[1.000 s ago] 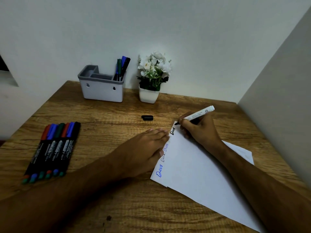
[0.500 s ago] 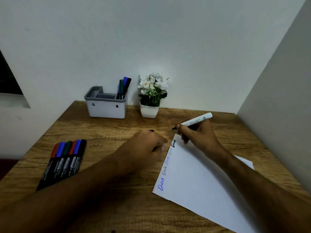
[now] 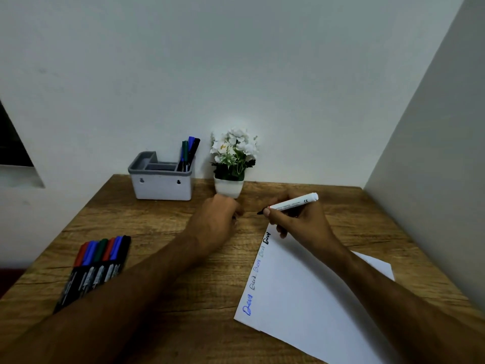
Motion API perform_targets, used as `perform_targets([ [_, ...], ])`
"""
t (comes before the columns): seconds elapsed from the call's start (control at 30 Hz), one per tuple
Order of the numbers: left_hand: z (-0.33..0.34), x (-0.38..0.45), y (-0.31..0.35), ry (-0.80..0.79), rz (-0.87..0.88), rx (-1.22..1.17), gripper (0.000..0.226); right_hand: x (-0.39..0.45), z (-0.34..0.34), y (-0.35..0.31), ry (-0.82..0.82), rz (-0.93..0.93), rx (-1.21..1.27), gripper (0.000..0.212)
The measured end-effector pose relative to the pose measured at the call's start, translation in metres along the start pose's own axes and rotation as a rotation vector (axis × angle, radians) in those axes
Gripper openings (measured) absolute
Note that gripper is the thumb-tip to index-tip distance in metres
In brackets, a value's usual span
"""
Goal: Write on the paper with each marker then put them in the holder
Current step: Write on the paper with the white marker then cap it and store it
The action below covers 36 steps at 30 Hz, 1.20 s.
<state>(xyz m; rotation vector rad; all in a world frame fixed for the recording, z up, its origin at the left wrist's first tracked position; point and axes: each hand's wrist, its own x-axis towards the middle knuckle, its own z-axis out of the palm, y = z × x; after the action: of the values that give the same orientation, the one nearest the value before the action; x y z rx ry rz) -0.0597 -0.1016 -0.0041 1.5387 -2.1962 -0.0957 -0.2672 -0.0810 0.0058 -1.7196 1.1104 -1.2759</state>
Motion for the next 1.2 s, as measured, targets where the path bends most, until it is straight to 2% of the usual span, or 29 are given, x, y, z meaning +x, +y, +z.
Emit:
perform_targets([
  [0.1, -0.005, 0.001, -0.002, 0.118, -0.204, -0.304, 0.012, -0.005, 0.0, -0.001, 0.02, -0.089, -0.029, 0.007],
  [0.23, -0.021, -0.001, 0.007, 0.107, -0.752, -1.309, 0.015, -0.01, 0.005, -0.007, 0.007, -0.154, 0.021, 0.011],
  [0.27, -0.024, -0.002, 0.01, 0.098, -0.843, -1.459, 0.017, -0.012, 0.007, -0.008, 0.008, -0.16, 0.023, 0.011],
  [0.33, -0.026, -0.005, 0.013, 0.086, -0.932, -1.615, 0.02, -0.015, 0.012, -0.011, -0.001, -0.191, 0.002, 0.011],
  [0.53, -0.028, -0.014, 0.023, 0.084, -0.901, -1.636, 0.019, -0.017, 0.021, -0.012, -0.017, -0.224, -0.083, 0.017],
  [0.7, -0.028, -0.02, 0.031, 0.072, -0.832, -1.622, 0.025, -0.019, 0.023, -0.017, -0.012, -0.196, -0.076, 0.008],
  [0.97, -0.031, -0.025, 0.034, 0.123, -0.892, -1.624, 0.023, -0.018, 0.029, -0.022, 0.065, -0.157, -0.012, 0.022],
  [1.2, -0.029, -0.024, 0.041, 0.235, -0.921, -1.648, 0.015, -0.009, 0.031, -0.025, 0.054, -0.165, 0.092, 0.027],
])
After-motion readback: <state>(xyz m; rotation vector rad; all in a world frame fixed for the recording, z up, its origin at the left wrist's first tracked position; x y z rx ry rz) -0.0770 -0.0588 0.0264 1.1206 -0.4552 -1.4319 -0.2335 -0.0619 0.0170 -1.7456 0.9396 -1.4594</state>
